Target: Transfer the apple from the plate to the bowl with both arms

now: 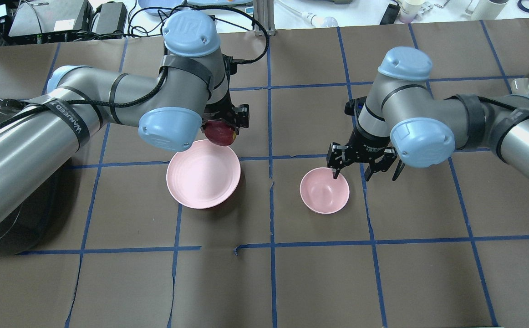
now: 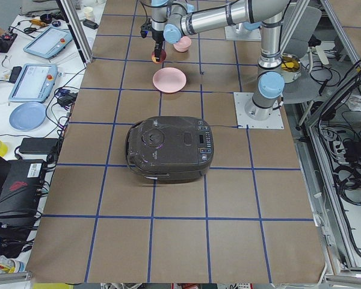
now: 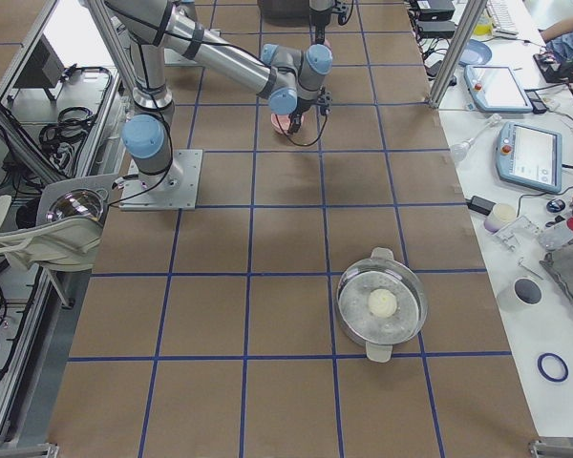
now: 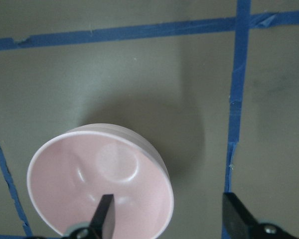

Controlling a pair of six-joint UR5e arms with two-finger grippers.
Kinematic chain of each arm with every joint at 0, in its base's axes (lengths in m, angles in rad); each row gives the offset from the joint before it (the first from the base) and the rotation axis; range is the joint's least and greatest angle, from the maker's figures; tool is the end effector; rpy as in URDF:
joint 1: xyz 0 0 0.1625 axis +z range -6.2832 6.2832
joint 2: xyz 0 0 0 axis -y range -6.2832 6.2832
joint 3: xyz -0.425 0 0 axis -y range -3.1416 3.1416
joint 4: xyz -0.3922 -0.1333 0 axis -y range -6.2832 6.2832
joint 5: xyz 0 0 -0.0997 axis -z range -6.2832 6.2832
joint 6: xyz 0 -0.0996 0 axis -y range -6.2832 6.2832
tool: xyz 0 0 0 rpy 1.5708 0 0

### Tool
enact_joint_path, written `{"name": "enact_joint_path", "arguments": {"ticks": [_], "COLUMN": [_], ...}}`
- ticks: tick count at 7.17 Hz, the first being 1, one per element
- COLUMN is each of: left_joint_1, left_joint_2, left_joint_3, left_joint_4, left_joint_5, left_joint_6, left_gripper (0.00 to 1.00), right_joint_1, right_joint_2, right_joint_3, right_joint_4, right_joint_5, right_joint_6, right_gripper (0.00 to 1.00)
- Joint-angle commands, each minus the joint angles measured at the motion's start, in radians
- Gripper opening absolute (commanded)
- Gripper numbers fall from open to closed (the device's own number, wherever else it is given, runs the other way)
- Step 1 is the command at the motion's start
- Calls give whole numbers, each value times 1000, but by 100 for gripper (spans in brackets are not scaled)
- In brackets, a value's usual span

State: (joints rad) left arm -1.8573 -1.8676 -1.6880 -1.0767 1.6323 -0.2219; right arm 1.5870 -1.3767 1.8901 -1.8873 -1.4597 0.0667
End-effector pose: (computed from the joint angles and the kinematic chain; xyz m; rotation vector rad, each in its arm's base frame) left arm -0.2889 -0.5307 0.3200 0.0963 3.0974 -0.1441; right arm 0.1525 -0.4996 0.2703 0.0929 3.0225 0.3054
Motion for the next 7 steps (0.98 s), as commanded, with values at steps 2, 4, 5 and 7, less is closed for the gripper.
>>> {"name": "enact_joint_path", "arguments": {"ticks": [2, 4, 5, 7], "left_joint_1": [-109, -215, -285, -341], "left_joint_2": [-2, -30, -41, -103], "left_joint_3": [5, 8, 8, 39], "left_joint_4": [58, 61, 54, 61], "left_joint_5": [-64, -77, -72, -62], "left_joint_6": [-242, -388, -472, -557], "left_gripper": [0, 2, 2, 0], "right_joint_1": [-88, -175, -182, -179], "right_joint_2": [-47, -50, -64, -96], "right_joint_3": [-306, -394, -411, -425], "right_joint_4": [265, 278, 278, 277], "right_joint_5": [-158, -151, -160, -139], "right_joint_6": [-7, -8, -7, -8], "right_gripper": [100, 100, 100, 100]}}
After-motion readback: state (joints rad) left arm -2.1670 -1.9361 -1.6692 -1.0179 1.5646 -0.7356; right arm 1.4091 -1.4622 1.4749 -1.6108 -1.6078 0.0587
